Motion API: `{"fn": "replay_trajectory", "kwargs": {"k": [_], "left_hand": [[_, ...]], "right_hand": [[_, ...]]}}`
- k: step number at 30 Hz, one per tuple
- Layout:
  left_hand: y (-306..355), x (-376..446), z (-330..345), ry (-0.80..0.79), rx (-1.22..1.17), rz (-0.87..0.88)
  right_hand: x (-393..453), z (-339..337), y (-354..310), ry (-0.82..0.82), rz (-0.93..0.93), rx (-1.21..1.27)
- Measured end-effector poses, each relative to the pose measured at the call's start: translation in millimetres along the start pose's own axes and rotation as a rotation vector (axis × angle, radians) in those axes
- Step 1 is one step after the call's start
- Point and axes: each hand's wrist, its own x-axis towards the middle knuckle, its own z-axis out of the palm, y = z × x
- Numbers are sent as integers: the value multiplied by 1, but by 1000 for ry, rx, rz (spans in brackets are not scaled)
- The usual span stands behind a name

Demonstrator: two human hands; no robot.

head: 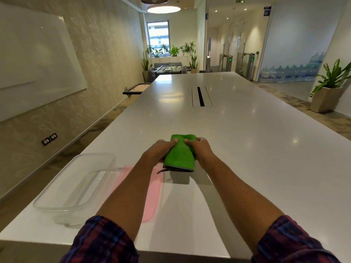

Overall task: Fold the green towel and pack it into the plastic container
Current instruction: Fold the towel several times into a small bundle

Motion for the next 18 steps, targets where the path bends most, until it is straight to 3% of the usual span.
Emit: {"fn": "replay_trajectory", "kwargs": {"k": [5, 12, 18], "left_hand": [[18, -5, -28, 93, 92, 18], [28, -16, -79, 140, 257, -34], [27, -32, -133, 255, 335, -82]], "right_hand": [[4, 29, -1, -42, 37, -6], [8, 73, -14, -137, 2, -222], [-8, 120, -21, -275, 5, -193]]}}
